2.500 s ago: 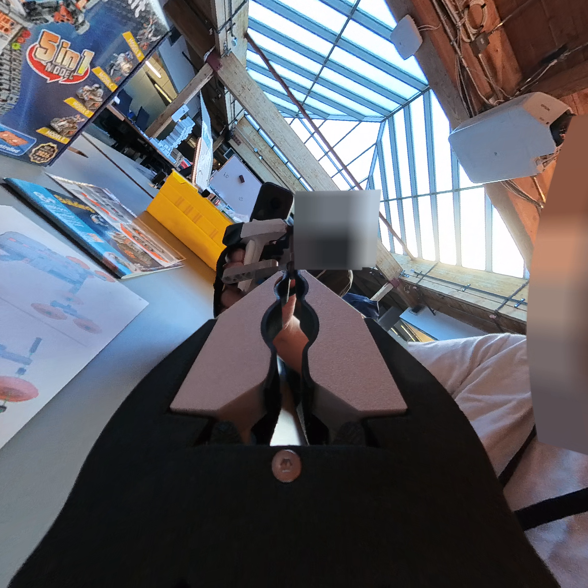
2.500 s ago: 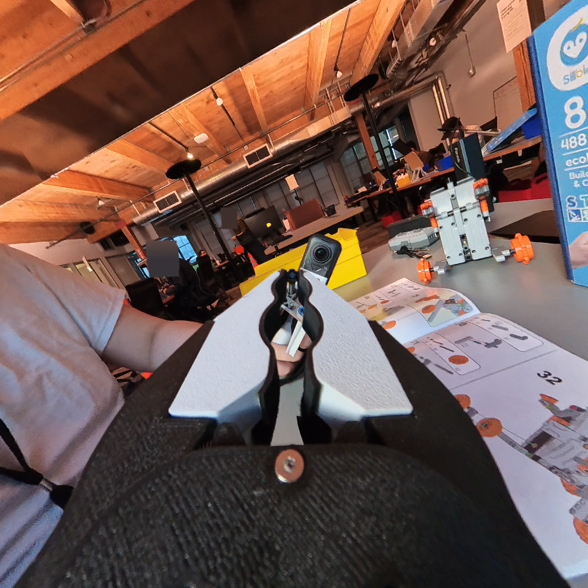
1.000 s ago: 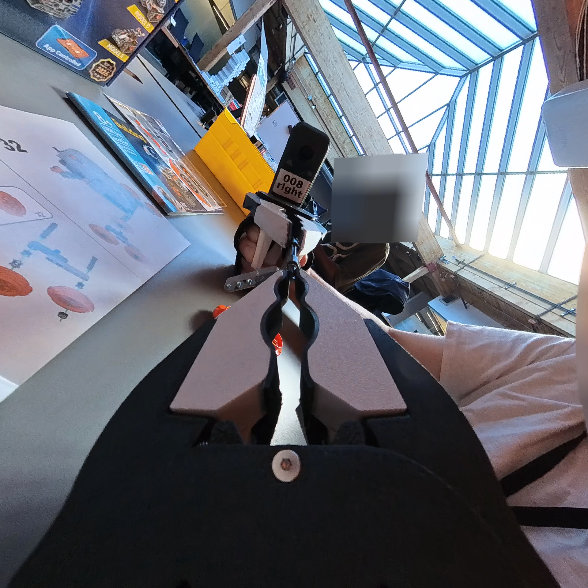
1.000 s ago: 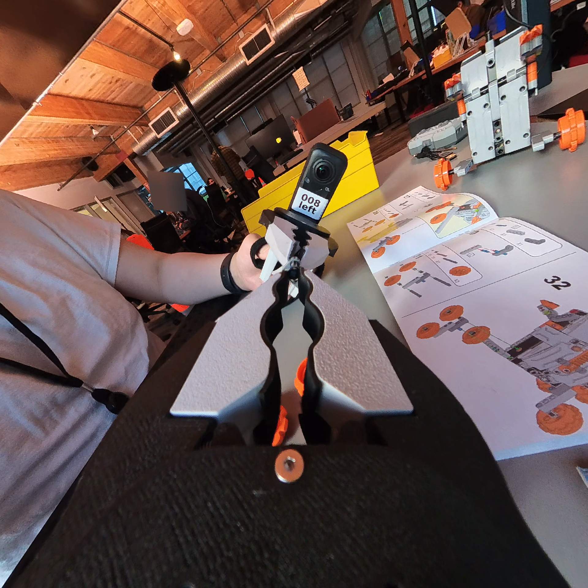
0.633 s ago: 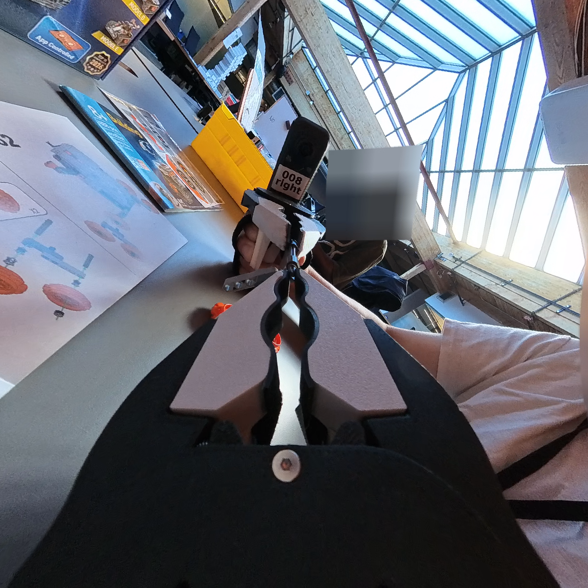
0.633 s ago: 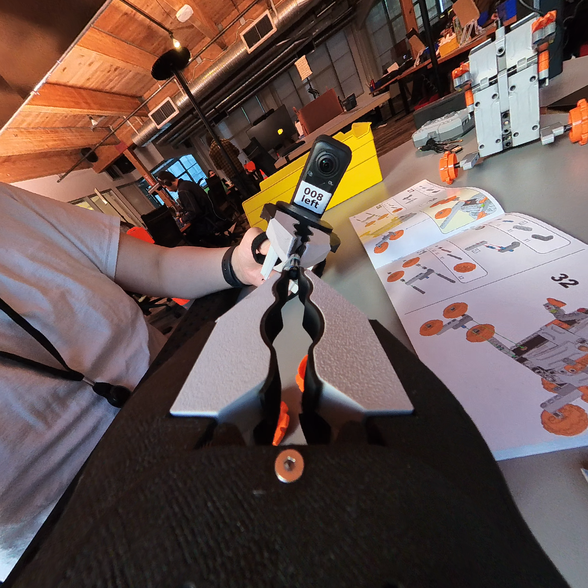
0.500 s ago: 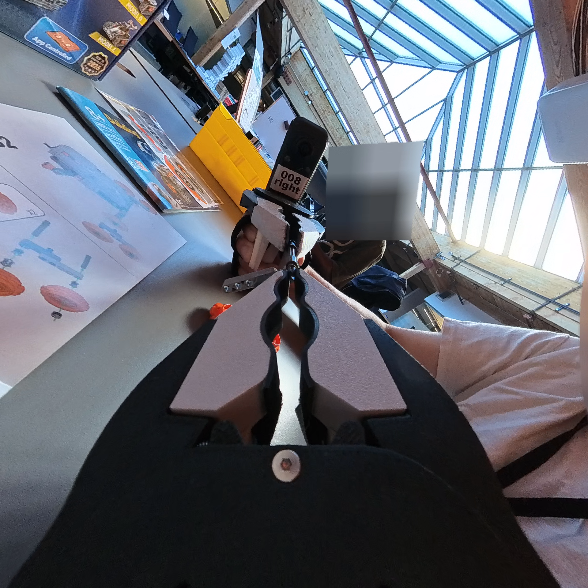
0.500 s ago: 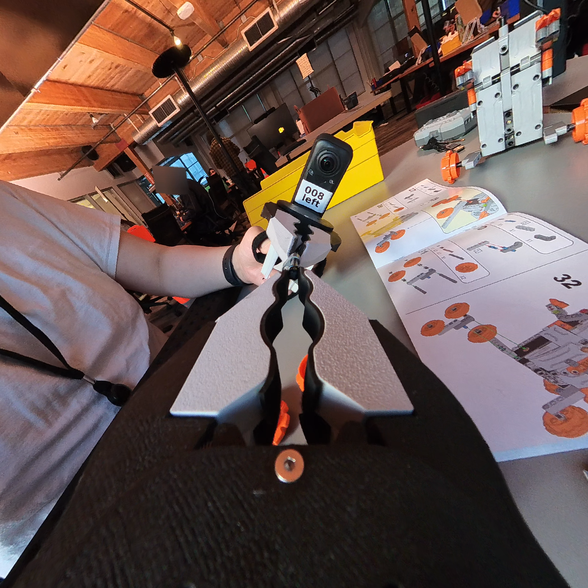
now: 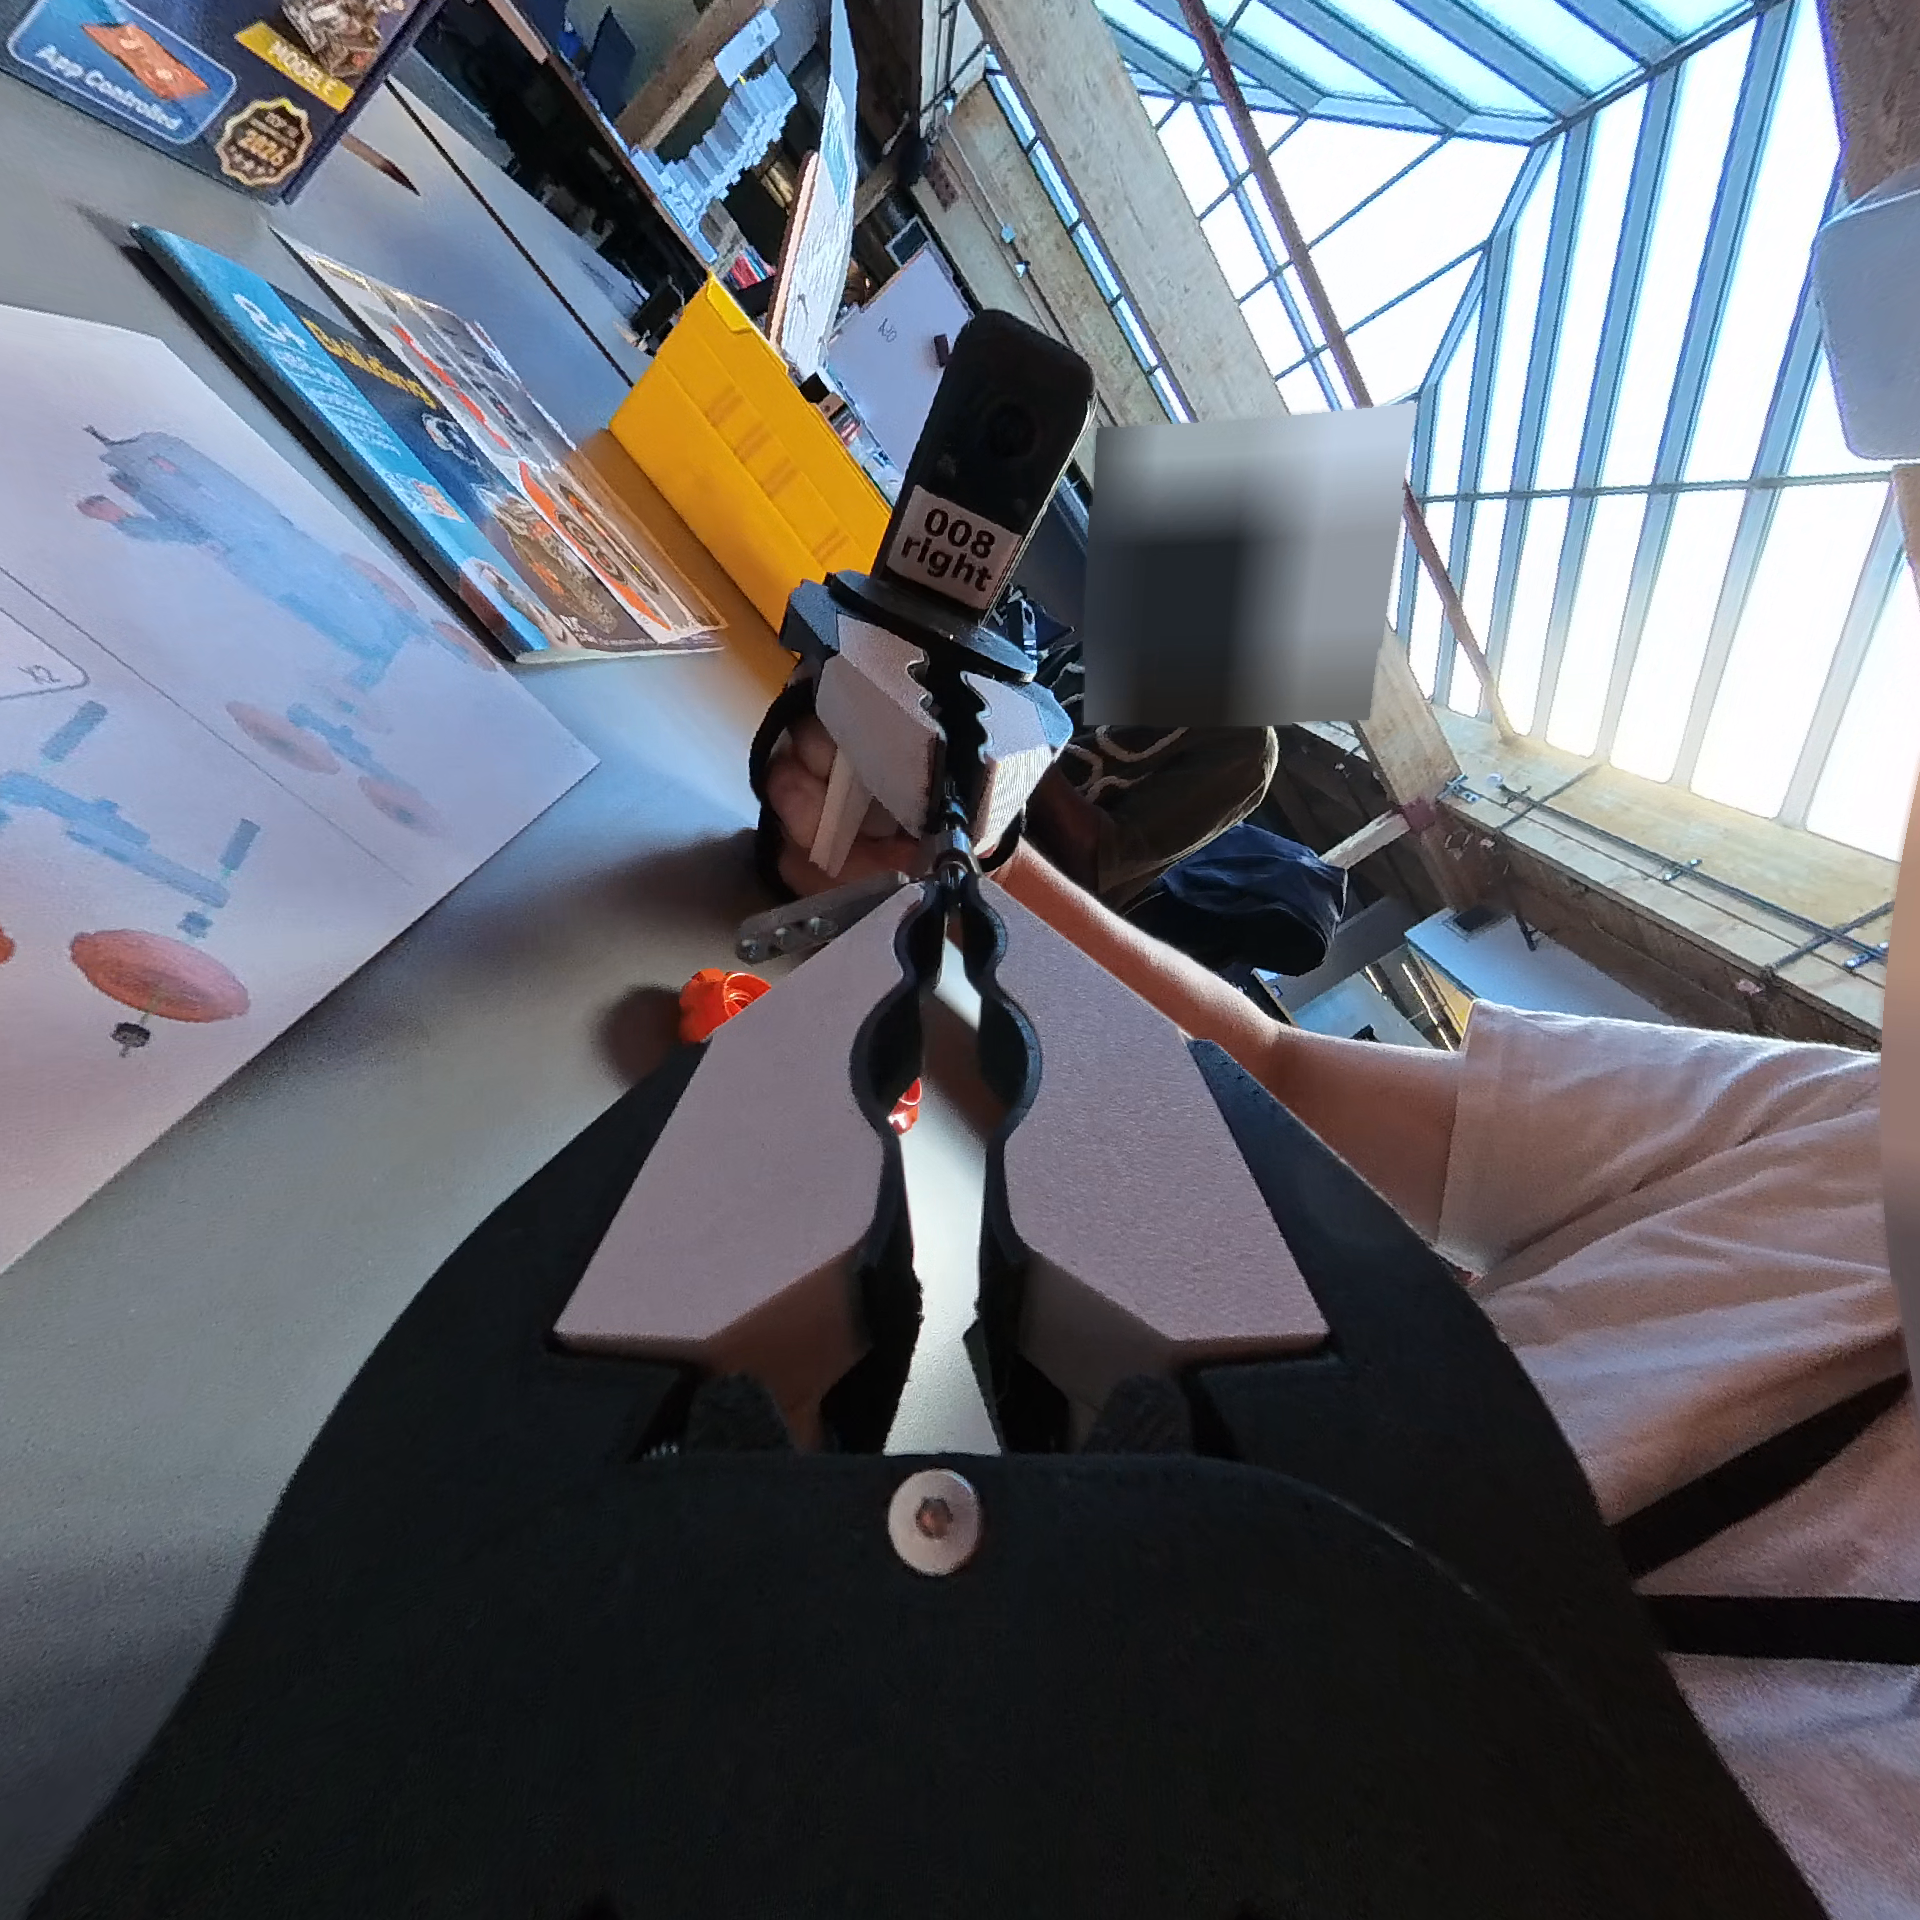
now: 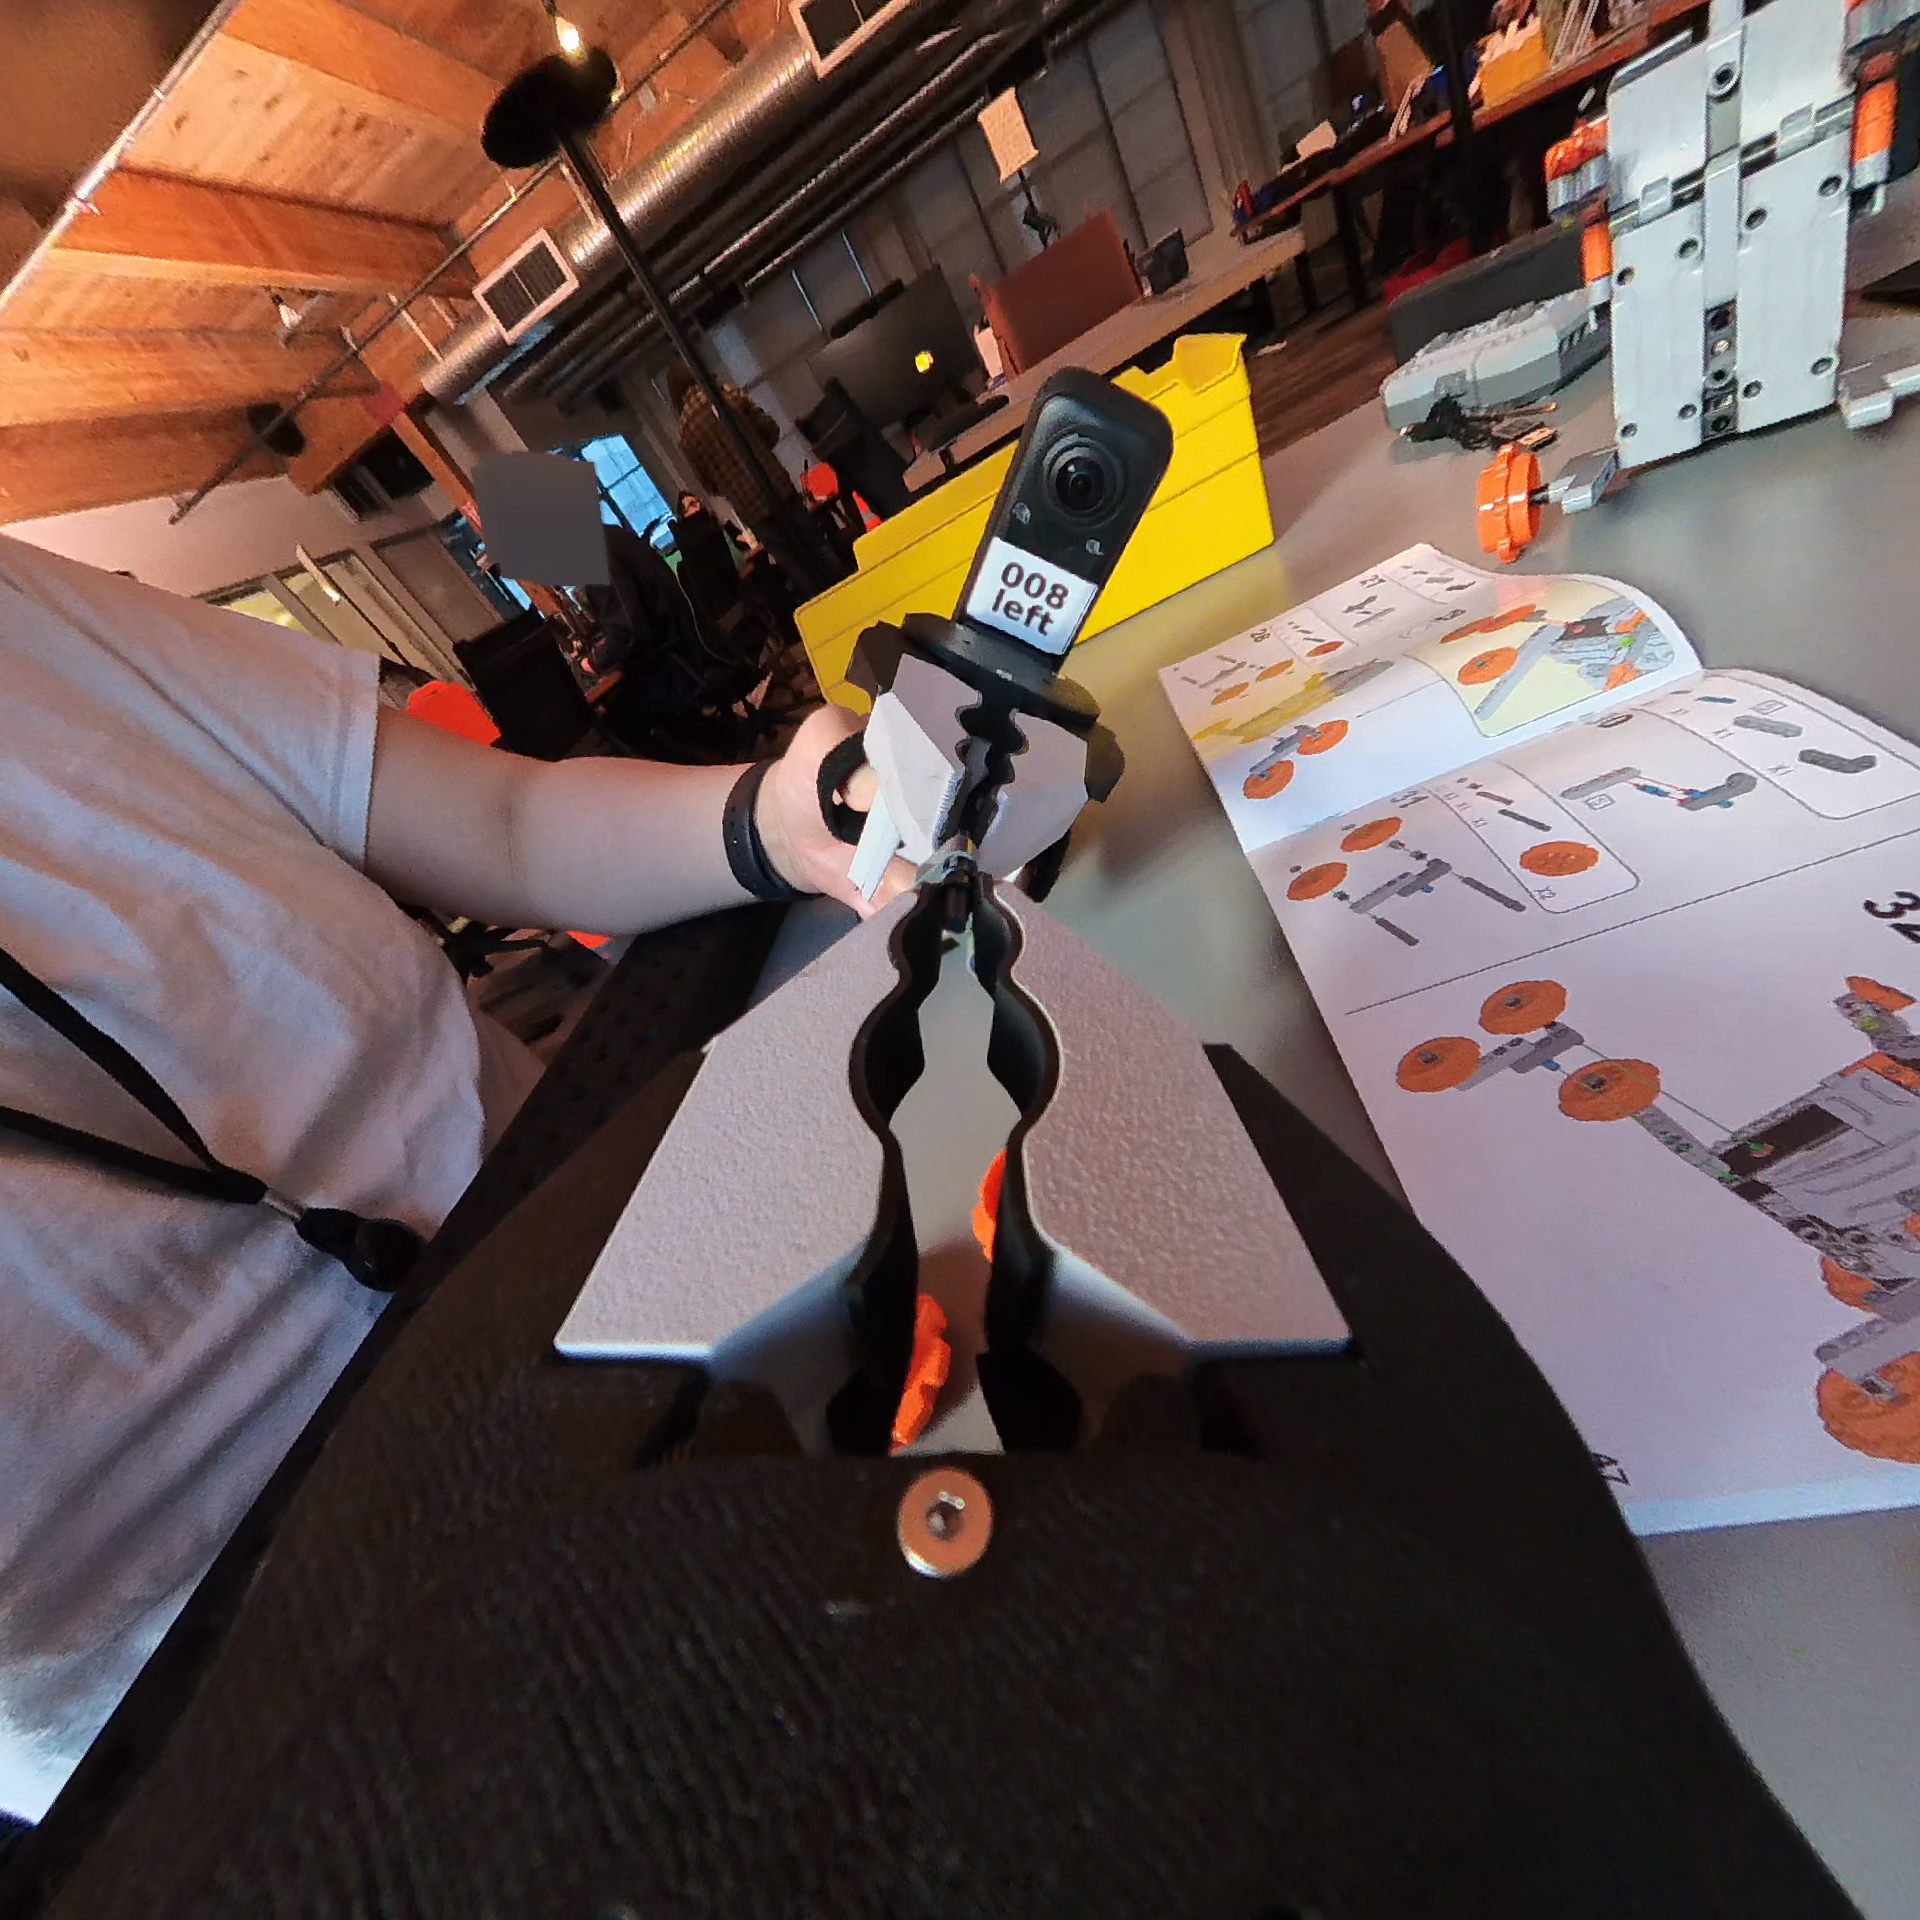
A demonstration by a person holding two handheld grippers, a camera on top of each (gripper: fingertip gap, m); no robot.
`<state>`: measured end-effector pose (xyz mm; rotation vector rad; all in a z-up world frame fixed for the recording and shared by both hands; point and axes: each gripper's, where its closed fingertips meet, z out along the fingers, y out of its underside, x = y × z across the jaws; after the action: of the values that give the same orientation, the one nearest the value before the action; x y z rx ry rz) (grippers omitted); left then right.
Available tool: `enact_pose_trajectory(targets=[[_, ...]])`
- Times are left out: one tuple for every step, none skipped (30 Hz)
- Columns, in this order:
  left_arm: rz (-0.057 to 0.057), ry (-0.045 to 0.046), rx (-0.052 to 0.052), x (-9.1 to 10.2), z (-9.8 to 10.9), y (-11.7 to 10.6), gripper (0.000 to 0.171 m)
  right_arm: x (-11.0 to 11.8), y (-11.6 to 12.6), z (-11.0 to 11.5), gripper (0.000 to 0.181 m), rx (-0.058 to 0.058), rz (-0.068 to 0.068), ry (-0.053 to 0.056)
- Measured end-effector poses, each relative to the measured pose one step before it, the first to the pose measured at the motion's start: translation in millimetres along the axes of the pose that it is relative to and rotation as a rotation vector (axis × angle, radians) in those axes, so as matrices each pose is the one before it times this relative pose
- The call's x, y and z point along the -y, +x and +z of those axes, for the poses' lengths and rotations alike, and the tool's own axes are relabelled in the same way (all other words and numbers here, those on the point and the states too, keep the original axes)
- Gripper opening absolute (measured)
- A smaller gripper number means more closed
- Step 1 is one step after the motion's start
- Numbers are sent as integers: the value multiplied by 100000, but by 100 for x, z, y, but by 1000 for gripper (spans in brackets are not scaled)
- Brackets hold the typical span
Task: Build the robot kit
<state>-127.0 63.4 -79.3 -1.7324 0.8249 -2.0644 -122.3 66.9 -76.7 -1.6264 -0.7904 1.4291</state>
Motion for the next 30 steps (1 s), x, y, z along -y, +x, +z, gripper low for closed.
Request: enact_pose_trajectory(targets=[[-320,79,87,24,-6,-37,0,-25,61,15,4,-311,208,-147],[-254,-2,178,5,-10,-48,0,-3,38,8,4,27,463,-73],[-27,-45,93,3,4,-19,0,1,9,-9,4,154,305,47],[49,-144,26,-12,10,-3,0,1,-19,0,4,180,30,-27],[-51,-185,-197,-30,5,19,0,-4,-27,9,4,158,-72,8],[30,9,39,1,1,-8,0,-9,0,6,4,-42,-58,-25],[190,-137,-39,-29,9,23,0,-1,-28,6,5,163,-136,-30],[38,-122,-48,-16,14,14,0,6,-17,-4,4,-87,-210,52],[108,-60,108,-17,11,-5,0,-6,7,10,4,52,87,-47],[113,-293,-146,-47,14,26,0,-20,-52,4,5,167,-260,-123],[-144,-242,-99,-27,19,2,0,-20,-2,17,4,-101,-150,-129],[105,-89,167,-22,-1,-11,0,-35,8,32,5,-16,52,-298],[108,-296,-120,-41,15,30,0,-39,-41,34,5,114,-283,-285],[-57,-105,153,-25,23,-26,0,-29,28,10,5,-177,94,-169],[155,-154,81,-22,15,1,0,-30,-22,30,5,153,-46,-294],[2,-402,-246,-52,14,40,0,-54,-53,34,4,276,-58,-338],[-55,-262,70,-45,22,-16,0,-38,1,30,4,-28,50,-295],[119,-246,50,-40,30,9,0,-49,-11,35,4,102,-57,-368],[-10,-444,-150,-61,29,15,0,-34,-47,30,4,176,-101,-226],[11,-244,-5,-44,26,3,0,-37,-3,31,4,7,41,-287],[24,-281,95,-35,22,-10,0,-35,1,22,4,20,-24,-276],[43,-236,7,-44,17,1,0,-31,-8,24,4,26,-30,-214],[48,-126,93,-16,14,-7,0,-27,-1,25,4,4,37,-224],[43,-257,32,-31,24,-2,0,-22,-15,19,4,78,-2,-153],[-70,-135,76,-22,9,-18,0,-35,18,23,4,-227,-17,-214],[15,-89,240,-12,7,-23,0,-27,14,21,4,-144,-71,-250],[95,-247,57,-37,27,-3,0,-28,-20,17,4,71,-46,-161],[-48,-152,94,-30,20,-18,0,-18,19,20,4,-117,22,-160],[1,-99,21,-12,3,-5,0,-1,-13,-1,4,96,-7,-9],[-31,-98,-56,-10,12,6,0,-1,-13,-1,4,88,11,-10]])
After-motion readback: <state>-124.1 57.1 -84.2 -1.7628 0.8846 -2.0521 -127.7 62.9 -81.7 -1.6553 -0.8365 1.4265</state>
